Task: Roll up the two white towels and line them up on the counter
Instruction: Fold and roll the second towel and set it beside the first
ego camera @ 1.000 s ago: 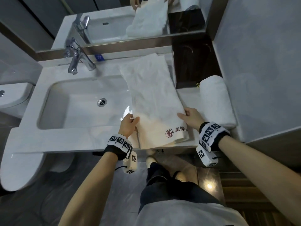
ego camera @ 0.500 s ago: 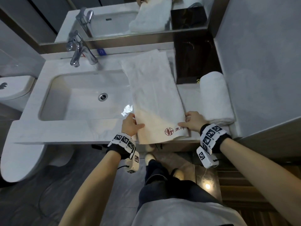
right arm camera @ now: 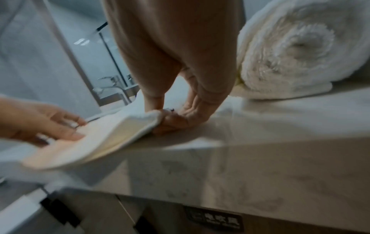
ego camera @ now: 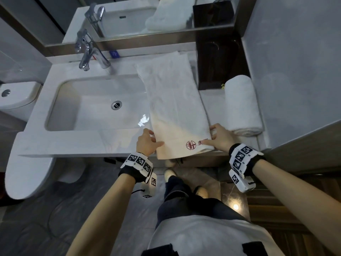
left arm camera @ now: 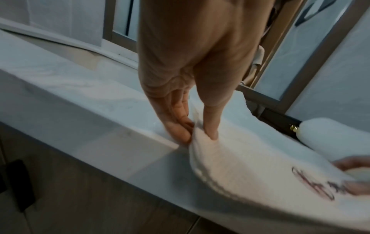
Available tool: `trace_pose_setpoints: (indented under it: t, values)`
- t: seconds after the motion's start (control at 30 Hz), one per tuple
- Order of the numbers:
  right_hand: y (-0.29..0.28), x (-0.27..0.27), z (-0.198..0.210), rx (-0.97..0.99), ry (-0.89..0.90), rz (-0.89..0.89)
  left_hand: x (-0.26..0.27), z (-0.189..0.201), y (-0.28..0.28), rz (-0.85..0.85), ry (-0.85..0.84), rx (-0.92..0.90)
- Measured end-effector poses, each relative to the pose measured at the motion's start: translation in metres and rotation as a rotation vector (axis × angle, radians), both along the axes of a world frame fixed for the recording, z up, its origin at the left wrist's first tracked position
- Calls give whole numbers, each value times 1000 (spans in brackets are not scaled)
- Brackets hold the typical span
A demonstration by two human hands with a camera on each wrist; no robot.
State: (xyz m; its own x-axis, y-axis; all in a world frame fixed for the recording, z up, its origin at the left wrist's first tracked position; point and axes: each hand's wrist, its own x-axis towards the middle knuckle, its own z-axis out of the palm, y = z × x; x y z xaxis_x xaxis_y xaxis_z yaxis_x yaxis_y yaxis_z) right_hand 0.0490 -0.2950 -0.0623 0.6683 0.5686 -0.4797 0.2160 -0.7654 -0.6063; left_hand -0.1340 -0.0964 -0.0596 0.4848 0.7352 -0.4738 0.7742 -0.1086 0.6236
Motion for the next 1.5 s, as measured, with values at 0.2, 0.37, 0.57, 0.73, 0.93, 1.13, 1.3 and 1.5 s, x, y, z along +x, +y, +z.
trace_pose_setpoints:
  t: [0.2, 0.37, 0.57, 0.73, 0.93, 1.13, 1.3, 1.5]
  values:
    - [-13, -11, -7, 60, -420, 190, -7, 1, -20, -180, -91, 322]
    - [-28, -14, -13, 283, -322, 574, -23, -7, -37, -713, -77, 446]
    - [-36, -11, -19, 315, -372, 620, -27, -11, -39, -775, -71, 565]
    - [-40, -11, -21, 419, -347, 545, -36, -7, -27, -510, -182, 415]
    - [-22, 0, -12, 330, -155, 358, -34, -4, -25, -118, -220, 108]
    - [1, 7, -6, 139, -88, 74, -10, 0, -33, 15, 42, 277]
    - [18, 5, 1, 41, -289, 190, -8, 0, -30, -100, 52, 396]
    - [18, -2, 0, 121, -404, 458, -17, -5, -25, -505, -129, 653]
